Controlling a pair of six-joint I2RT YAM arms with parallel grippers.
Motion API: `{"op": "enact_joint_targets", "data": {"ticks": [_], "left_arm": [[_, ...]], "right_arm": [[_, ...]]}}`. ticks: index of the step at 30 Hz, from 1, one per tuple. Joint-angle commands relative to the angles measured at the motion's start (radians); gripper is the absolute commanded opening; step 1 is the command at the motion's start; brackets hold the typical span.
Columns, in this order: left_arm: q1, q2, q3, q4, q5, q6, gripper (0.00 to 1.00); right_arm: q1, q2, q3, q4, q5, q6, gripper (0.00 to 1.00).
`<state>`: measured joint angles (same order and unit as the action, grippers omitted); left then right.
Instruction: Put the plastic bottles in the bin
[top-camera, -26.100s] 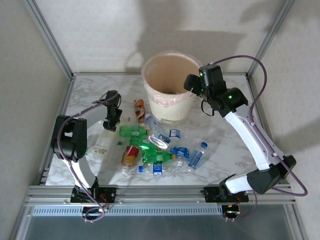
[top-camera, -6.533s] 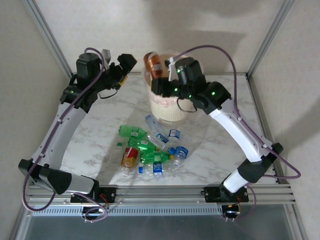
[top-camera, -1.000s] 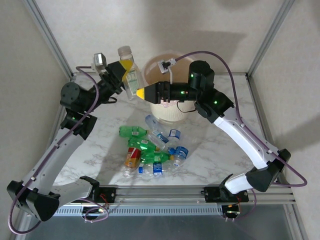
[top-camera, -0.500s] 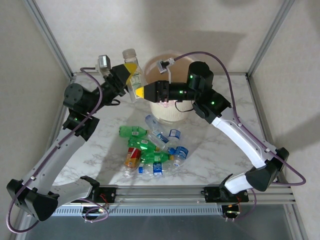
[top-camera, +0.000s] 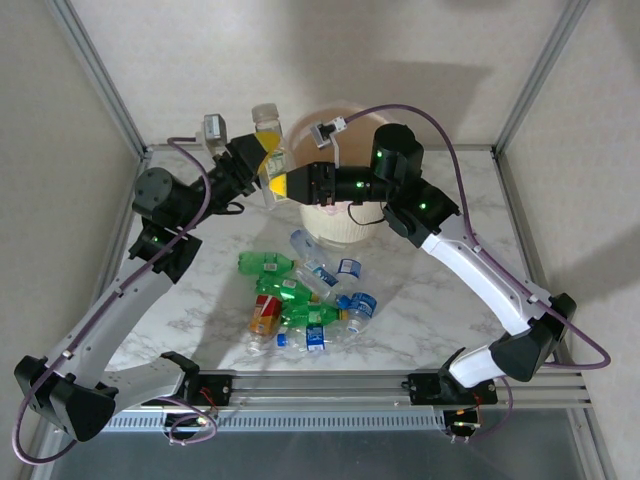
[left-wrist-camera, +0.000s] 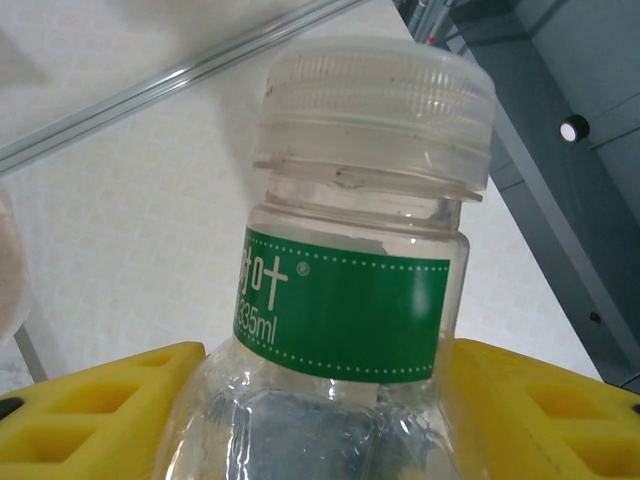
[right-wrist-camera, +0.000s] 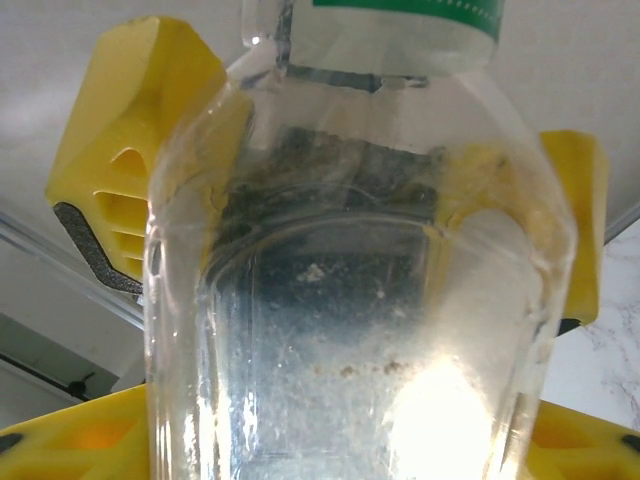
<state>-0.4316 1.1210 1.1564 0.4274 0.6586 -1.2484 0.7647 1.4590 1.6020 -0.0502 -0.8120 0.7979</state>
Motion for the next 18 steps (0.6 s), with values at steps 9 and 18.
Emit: {"op": "enact_joint_targets", "data": {"ticks": [9,18], "left_arm": [[-0.01,0.007,0.005,-0.035,-0.04,0.056,0.81],[-0.007,-0.001,0.065,-0.2,-0.131,0.166,1.0]], "right_arm": [[0.014,-0.015,0.013,-0.067,0.072,-0.069,0.53],[-0.019,-0.02,0.047,-0.173,0.187,-0.091,0.5]]}}
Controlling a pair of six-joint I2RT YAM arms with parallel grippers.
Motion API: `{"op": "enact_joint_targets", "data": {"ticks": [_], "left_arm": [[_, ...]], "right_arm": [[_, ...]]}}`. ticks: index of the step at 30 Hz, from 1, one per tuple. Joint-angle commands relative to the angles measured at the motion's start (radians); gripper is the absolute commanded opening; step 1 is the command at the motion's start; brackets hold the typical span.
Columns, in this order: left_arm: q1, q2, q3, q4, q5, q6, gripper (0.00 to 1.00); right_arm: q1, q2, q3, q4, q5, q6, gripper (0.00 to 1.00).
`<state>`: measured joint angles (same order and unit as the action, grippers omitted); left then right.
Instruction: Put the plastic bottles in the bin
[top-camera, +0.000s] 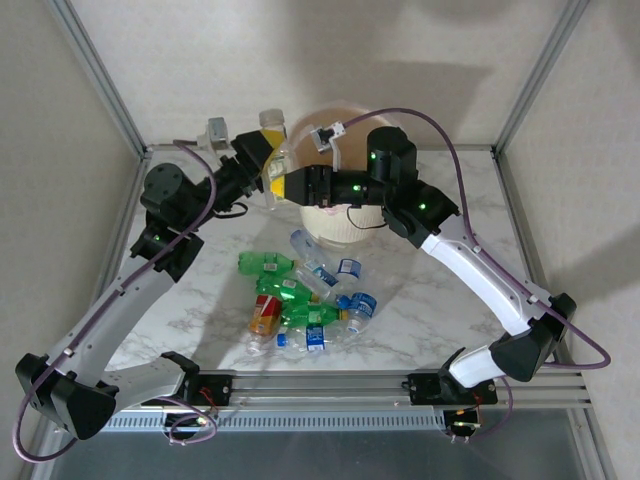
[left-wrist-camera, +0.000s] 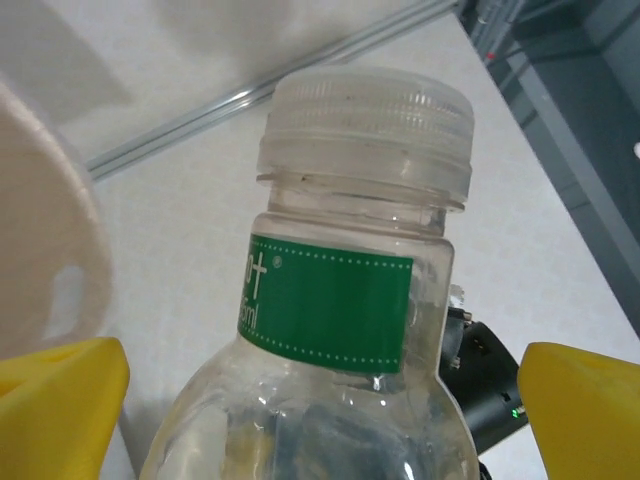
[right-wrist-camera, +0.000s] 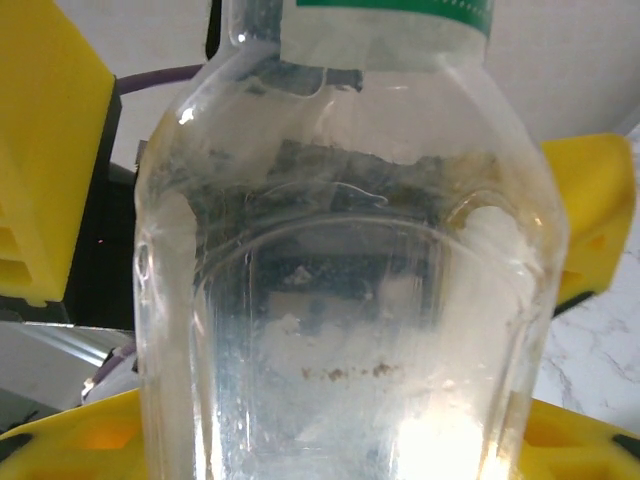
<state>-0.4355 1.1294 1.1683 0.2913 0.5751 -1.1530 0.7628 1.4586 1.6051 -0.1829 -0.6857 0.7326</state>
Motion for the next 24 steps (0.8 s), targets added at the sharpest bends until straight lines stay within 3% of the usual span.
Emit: {"op": "enact_joint_targets", "data": {"ticks": [1,11,16,24], "left_arm": [[-0.001,-0.013,0.065,-0.095,-0.066,0.091,1.0],[0.064,-0.079,0.122,-0.425,-0.369,0.244,1.0],[0.078,-0.089,0.108,-0.486,-0.381,0.243,1.0],[0.078,-0.073,0.104,-0.582,-0.399,0.28,0.96]], "right_arm": [[-0.03,-0.017,0.058,-0.069,0.086,-0.032,0.5],[-0.17,0.144,0.393,-0.555,0.439,-0.123,0.48],[-0.177,0.284,0.574,-0.741,0.585,-0.169,0.46],[-0.183,0.397,0.646,-0.805,0.637,-0.18,0.46]]}}
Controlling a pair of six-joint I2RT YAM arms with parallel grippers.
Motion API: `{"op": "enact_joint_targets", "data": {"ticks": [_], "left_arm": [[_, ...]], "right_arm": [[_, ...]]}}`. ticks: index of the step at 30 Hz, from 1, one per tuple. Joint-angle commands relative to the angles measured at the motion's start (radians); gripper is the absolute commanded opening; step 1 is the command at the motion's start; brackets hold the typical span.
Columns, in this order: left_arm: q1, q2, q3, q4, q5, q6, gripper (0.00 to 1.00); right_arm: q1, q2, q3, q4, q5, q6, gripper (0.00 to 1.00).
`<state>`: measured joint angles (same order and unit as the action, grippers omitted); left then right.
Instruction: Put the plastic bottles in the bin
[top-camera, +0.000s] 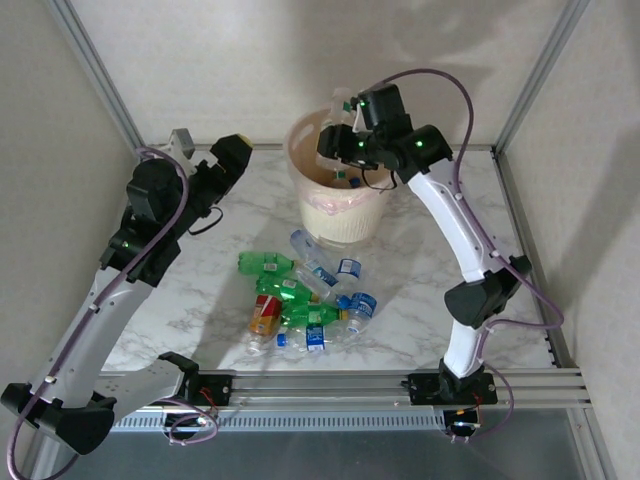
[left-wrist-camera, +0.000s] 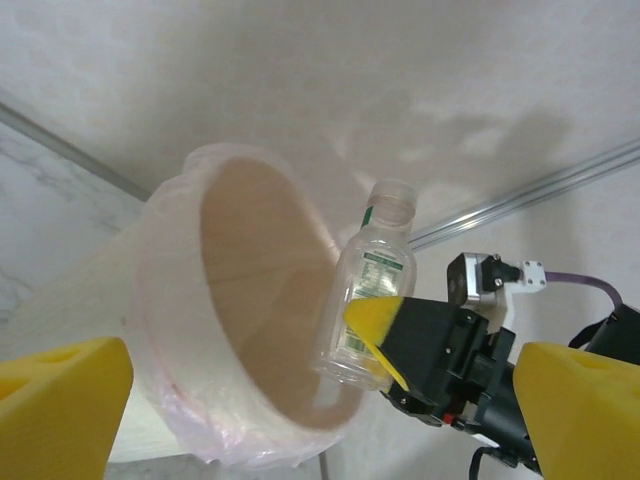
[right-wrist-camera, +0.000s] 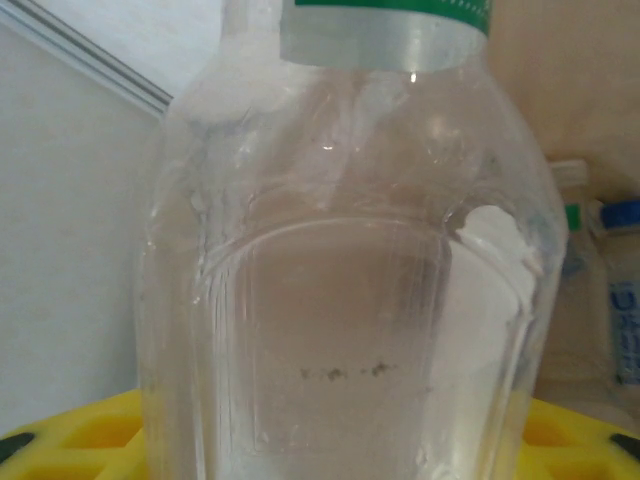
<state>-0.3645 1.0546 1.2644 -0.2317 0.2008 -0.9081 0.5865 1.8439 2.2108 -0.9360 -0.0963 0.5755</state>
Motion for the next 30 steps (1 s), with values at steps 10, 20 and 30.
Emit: {"op": "enact_joint_targets", "data": {"ticks": [10,20,30], "left_arm": [[0.007,0.019,0.004,-0.107,-0.034,0.067,0.93],[0.008,0.021,0.009,-0.135,-0.072,0.086,0.94],[0.007,0.025,-0.013,-0.151,-0.083,0.088,0.94]], "right_arm": [[-0.007,0.073,0.05,-0.04,0.059,-0.045,0.47],[-0.007,0.121,0.112,-0.077,0.08,-0.053,0.81],[0.001,0.064,0.134,-0.065,0.084,-0.063,0.84]]}}
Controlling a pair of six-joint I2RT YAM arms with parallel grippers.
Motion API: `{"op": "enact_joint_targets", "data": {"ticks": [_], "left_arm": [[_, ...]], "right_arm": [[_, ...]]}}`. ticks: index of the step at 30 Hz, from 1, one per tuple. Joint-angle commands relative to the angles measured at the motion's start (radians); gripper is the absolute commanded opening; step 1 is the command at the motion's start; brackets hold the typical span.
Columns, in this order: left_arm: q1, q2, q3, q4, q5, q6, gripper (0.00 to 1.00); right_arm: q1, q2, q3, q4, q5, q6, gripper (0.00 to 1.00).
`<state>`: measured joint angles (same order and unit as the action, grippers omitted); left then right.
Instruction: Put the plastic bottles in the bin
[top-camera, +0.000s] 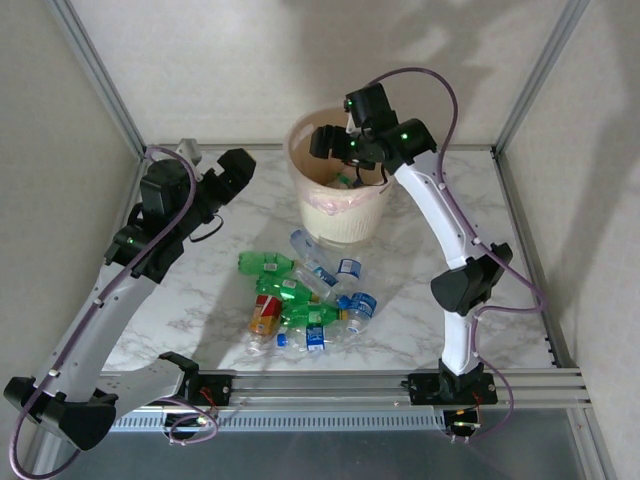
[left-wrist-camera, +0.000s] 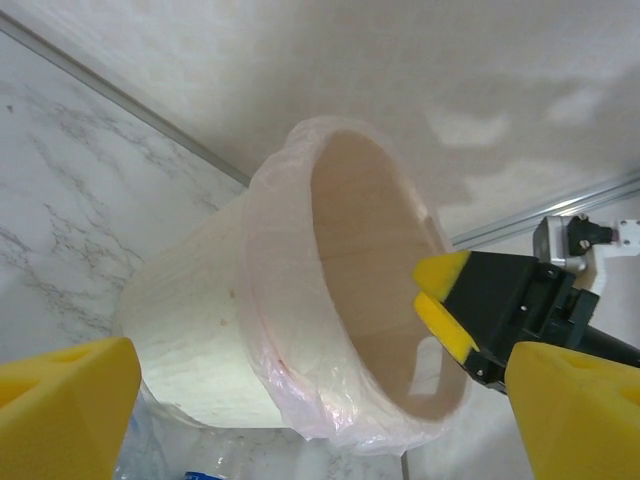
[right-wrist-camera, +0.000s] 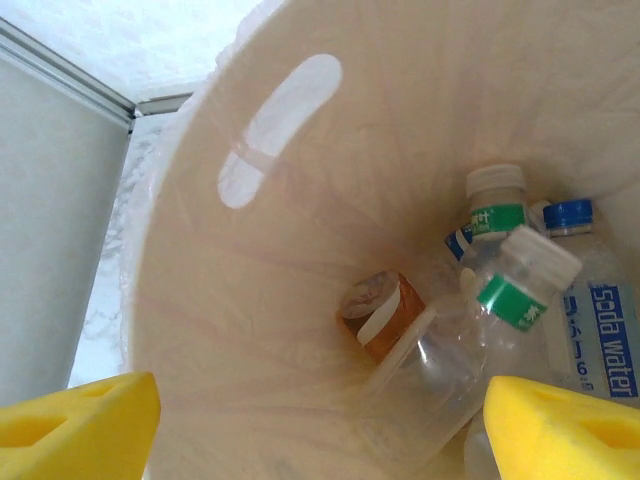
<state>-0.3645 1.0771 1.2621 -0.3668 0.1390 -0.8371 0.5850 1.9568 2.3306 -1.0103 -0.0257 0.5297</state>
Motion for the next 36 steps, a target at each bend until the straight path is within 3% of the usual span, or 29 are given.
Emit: {"op": "enact_joint_targets", "data": {"ticks": [1,7,13,24,36], "left_arm": [[0.008,0.004,-0.019,-0.014,-0.023,0.015,0.94],[0.008,0.02,-0.082,-0.025,-0.026,0.003,0.89],[0.009,-0.009,-0.155,-0.094,-0.102,-0.032,0.85],[0.024,0.039,-0.23,-0.064,-0.063,-0.114,0.81],[0.033,0.049,-0.248,-0.05,-0.034,-0.122,0.8]], "right_arm": [[0.007,-0.07,-0.001,0.023,0.016,-0.022,0.83],[0.097,-0.27,-0.205,0.144,0.063,-0.065,0.81],[0.23,-0.478,-0.483,0.283,0.078,-0.103,0.81],[0.5,-0.537,-0.76,0.198,0.233,-0.078,0.86],[0.485,-0.503,-1.071,0.368,0.143,-0.097,0.94]]}}
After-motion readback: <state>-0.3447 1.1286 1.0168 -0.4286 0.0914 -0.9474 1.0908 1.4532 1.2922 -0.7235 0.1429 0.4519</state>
